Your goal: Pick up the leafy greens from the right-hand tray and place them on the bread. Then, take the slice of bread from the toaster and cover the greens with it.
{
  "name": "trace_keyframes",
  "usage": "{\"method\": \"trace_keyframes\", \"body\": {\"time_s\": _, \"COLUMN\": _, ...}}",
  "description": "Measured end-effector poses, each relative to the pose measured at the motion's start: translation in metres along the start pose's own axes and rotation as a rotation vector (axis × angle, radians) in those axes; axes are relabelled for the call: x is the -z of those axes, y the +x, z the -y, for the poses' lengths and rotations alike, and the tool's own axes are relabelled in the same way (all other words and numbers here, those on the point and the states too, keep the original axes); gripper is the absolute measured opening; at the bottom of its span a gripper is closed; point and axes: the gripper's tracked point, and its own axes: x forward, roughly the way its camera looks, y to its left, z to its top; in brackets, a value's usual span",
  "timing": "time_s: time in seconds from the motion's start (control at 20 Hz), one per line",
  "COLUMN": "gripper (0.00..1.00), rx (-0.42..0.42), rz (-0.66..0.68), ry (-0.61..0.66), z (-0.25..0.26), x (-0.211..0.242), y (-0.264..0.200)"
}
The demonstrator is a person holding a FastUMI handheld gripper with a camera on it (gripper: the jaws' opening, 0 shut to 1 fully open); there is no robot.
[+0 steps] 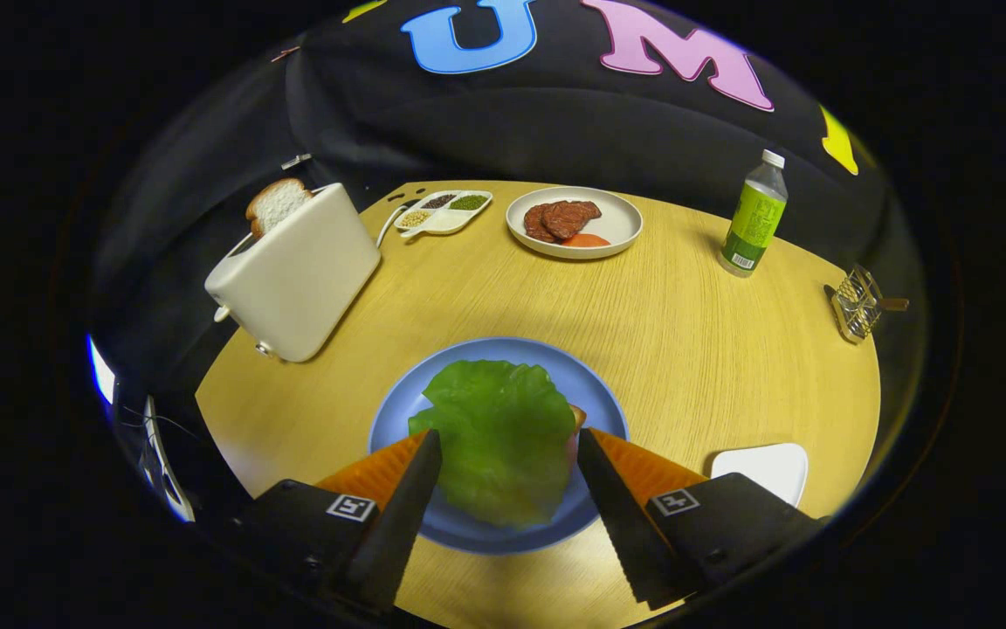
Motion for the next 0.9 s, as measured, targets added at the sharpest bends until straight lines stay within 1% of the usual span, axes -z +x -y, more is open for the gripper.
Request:
{"method": "trace_keyframes", "body": {"time_s": 0.05, "gripper": 1.0, "rx": 0.001, "rz": 0.019, "ry": -0.008, "z": -0.001, "x": -0.006, "y": -0.006}}
{"method": "trace_keyframes", "body": {"time_s": 0.2, "gripper": 1.0, "rx": -0.002, "rz": 0.097, "ry": -0.032, "z": -0.009, "x": -0.032, "y": -0.025}}
{"method": "trace_keyframes", "body": {"time_s": 0.5, "gripper": 1.0, "rx": -0.042, "rz": 0.287, "ry": -0.034, "z": -0.045, "x": -0.111, "y": -0.066}}
{"method": "trace_keyframes", "body": {"time_s": 0.75, "gripper": 0.99, "rx": -0.061, "rz": 0.366, "ry": -0.055, "z": -0.077, "x": -0.156, "y": -0.079}}
{"method": "trace_keyframes", "body": {"time_s": 0.9, "gripper": 0.99, "rx": -0.062, "rz": 0.387, "ry": -0.077, "z": -0.103, "x": -0.174, "y": -0.079}}
